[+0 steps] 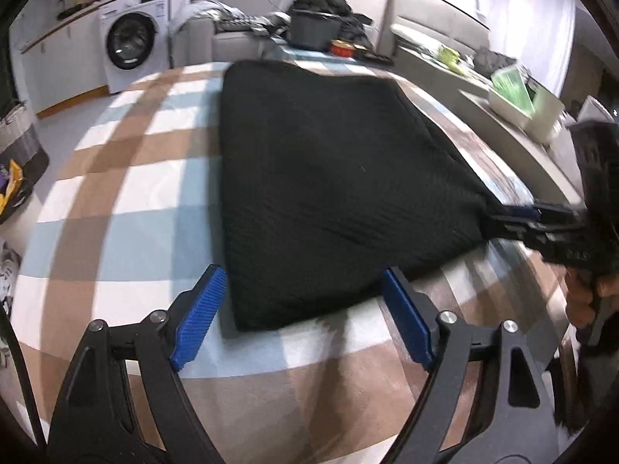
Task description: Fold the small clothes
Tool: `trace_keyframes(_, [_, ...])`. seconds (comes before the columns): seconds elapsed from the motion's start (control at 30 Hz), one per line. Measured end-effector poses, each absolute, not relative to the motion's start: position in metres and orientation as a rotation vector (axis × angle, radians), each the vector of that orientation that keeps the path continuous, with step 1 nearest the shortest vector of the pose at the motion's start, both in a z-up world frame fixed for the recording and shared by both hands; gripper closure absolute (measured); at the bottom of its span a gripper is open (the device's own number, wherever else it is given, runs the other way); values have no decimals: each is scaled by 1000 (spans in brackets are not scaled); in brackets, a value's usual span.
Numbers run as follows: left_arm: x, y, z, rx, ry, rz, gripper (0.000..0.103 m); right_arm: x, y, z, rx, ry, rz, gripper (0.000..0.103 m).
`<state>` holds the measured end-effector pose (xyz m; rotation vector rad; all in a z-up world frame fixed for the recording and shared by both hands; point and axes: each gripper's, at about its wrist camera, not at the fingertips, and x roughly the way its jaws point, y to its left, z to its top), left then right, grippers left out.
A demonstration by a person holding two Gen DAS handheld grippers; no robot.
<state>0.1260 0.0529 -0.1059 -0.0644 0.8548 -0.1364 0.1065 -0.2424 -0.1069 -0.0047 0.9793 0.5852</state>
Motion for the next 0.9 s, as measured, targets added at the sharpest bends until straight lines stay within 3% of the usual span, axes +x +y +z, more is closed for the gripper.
trace_keyframes(0.17, [138,49,-112,-1,859,-101,62,112,-239,-114,14,991,590,65])
trace_keyframes(0.47, [179,62,-108,-20,852,-55,65,141,-230,-115,65,976,531,65])
trace_keyframes(0.6, [171,65,-100,-45,806,-56,65,135,-229,-108,24,942,528,57])
trace_keyframes(0.67, [164,66,-91,-44,767,-51,57,128,-235,-99,9,894,506,49])
trace_keyframes(0.73, [157,65,-81,-42,725,-44,25,119,-241,-88,2,834,484,22])
trace_keyframes(0.8, [148,63,-69,-45,644,-64,15,110,-247,-77,9,766,483,1])
trace_keyframes(0.83, [145,61,-64,-44,618,-74,14,105,-249,-70,13,730,488,0])
trace_keyframes(0.9, [142,58,-56,-36,585,-83,1,99,-252,-62,14,685,495,0])
